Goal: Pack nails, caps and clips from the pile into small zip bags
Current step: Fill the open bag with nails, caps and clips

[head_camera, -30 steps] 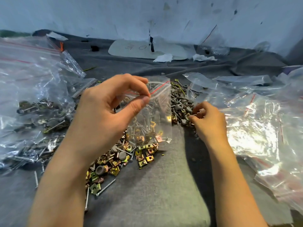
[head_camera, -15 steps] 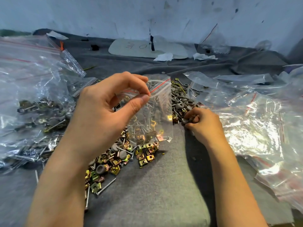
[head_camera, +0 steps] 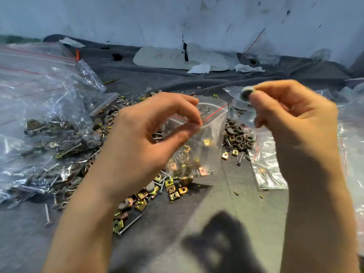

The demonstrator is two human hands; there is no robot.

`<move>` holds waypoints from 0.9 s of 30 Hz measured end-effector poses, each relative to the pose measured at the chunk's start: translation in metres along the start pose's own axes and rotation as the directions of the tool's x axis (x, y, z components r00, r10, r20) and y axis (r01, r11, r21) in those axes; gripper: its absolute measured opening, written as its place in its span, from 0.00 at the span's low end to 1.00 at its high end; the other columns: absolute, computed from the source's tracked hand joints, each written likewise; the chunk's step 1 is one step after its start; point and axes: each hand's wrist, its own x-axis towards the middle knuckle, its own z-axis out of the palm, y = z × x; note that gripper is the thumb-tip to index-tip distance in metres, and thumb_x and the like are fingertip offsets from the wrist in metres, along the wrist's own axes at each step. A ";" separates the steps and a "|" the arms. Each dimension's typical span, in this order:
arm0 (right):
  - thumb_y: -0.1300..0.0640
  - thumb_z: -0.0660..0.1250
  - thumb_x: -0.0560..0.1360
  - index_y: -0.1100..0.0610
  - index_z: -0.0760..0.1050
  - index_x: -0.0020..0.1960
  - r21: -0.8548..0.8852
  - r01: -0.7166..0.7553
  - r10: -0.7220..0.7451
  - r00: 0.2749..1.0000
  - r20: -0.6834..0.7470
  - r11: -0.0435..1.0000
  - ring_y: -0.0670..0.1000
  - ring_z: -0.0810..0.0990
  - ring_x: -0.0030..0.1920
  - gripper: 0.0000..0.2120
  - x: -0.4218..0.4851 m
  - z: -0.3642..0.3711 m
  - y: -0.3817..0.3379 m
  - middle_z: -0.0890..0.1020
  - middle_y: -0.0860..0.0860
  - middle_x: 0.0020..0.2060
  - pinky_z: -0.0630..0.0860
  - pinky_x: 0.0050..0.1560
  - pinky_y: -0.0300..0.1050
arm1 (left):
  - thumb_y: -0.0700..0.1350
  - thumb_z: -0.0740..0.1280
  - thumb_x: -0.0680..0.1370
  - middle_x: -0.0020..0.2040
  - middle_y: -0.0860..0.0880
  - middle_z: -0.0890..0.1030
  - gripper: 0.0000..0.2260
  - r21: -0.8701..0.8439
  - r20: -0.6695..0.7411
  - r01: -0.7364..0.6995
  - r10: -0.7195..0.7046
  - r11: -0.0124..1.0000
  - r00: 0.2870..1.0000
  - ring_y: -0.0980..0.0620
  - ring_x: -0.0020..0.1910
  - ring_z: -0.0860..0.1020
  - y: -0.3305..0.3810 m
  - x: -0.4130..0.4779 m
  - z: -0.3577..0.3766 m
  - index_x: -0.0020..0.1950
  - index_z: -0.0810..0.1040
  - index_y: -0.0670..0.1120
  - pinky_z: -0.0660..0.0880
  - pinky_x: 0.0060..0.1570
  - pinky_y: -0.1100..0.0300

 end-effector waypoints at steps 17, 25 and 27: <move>0.57 0.71 0.73 0.48 0.80 0.43 -0.499 -0.150 0.247 0.960 0.135 0.854 0.41 0.77 0.34 0.04 -0.001 0.015 0.029 0.80 0.43 0.32 0.69 0.34 0.30 | 0.45 0.68 0.77 0.60 0.52 0.80 0.02 0.004 -0.168 -0.039 0.039 0.999 0.985 0.52 0.63 0.77 -0.004 -0.004 -0.024 0.48 0.79 0.51 0.74 0.63 0.56; 0.59 0.69 0.75 0.53 0.78 0.55 -0.769 -0.284 0.391 0.919 -0.049 0.573 0.52 0.77 0.49 0.09 -0.003 0.027 0.092 0.79 0.53 0.53 0.70 0.49 0.41 | 0.45 0.66 0.78 0.60 0.50 0.79 0.05 0.045 -0.249 -0.053 0.063 0.998 0.966 0.55 0.63 0.77 -0.006 -0.005 -0.034 0.50 0.74 0.55 0.72 0.63 0.61; 0.57 0.69 0.75 0.53 0.78 0.57 -0.754 -0.247 0.305 0.950 -0.064 0.608 0.52 0.75 0.56 0.11 -0.001 0.027 0.092 0.76 0.52 0.57 0.69 0.56 0.41 | 0.45 0.66 0.77 0.60 0.49 0.79 0.05 0.050 -0.243 -0.044 0.055 0.998 0.968 0.55 0.63 0.77 -0.005 -0.006 -0.035 0.50 0.74 0.54 0.73 0.63 0.60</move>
